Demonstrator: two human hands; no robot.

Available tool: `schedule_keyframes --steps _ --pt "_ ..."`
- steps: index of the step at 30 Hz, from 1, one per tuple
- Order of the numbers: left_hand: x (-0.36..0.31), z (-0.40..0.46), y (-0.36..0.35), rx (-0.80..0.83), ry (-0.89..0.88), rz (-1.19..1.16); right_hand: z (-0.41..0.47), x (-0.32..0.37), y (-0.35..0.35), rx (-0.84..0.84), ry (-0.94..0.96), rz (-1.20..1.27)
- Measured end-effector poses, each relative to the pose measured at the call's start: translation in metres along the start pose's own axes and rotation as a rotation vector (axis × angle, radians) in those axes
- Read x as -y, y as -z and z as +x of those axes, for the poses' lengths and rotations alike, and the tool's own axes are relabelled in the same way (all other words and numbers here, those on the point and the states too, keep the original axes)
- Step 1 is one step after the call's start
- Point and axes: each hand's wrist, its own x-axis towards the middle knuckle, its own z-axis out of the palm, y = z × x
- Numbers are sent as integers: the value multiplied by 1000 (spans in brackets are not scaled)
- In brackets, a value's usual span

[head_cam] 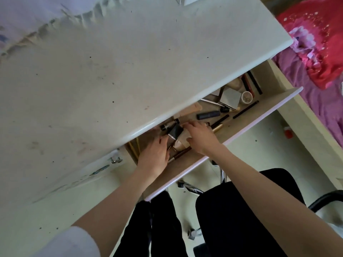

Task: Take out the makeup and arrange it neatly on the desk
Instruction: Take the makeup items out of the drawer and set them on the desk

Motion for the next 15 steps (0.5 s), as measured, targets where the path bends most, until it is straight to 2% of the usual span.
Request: schedule_keyframes --steps 5,10,15 --pt "-3 23 -22 73 141 13 20 -2 -8 134 28 -120" --pt "-5 36 -32 24 207 50 28 -7 -14 114 67 -184" --pt "-9 37 -27 38 261 -96 35 -16 -12 158 93 -123"
